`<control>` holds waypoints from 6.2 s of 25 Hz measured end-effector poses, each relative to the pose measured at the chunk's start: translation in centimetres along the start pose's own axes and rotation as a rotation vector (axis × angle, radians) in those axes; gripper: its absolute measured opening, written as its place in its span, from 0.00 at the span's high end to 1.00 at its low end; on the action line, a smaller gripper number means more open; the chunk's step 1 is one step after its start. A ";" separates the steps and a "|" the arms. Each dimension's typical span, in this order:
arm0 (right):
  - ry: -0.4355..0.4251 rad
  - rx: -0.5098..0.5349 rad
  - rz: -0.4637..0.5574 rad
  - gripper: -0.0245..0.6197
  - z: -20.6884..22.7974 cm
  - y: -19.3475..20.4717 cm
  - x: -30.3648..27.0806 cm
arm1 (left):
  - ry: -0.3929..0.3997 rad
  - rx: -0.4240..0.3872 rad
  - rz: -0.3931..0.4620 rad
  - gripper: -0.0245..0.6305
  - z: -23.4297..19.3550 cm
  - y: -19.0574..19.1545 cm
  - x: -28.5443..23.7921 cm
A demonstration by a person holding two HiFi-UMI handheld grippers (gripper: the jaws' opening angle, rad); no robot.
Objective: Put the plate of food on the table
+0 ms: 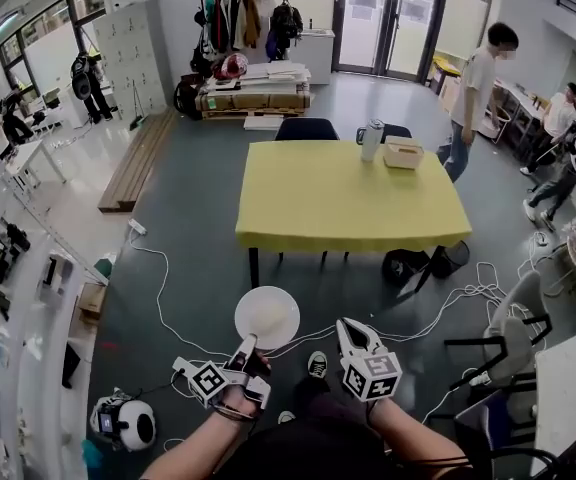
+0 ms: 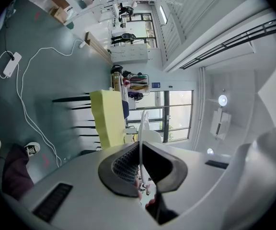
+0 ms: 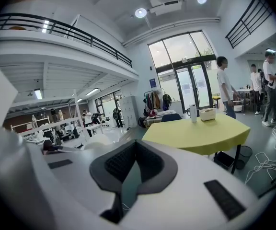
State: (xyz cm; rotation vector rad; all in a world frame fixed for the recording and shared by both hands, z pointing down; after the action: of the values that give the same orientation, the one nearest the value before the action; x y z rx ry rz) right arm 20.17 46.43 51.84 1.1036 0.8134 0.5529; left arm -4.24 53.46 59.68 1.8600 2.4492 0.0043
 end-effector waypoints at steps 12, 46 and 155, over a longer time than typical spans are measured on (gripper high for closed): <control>-0.030 0.002 -0.027 0.94 4.9 -3.2 -8.3 | 0.021 0.021 0.047 0.94 0.4 -3.3 -8.0; -0.176 0.028 -0.064 0.94 17.8 -12.1 -27.7 | -0.007 0.022 0.221 0.94 2.0 -8.7 -28.5; 0.011 0.062 -0.274 0.94 25.5 -16.6 -63.6 | -0.642 -0.203 -0.135 0.69 -24.5 -38.9 -69.5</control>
State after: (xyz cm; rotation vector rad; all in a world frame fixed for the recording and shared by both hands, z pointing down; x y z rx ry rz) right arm 2.52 -21.22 60.73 1.0244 0.9785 0.3058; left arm -24.47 -22.95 86.06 1.3355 2.0254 -0.2914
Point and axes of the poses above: the fingertips, and each gripper's own axes: x backward along the fingers, z to its right, y out of its underside, the point moved 5 cm from there along x, backward along the fingers
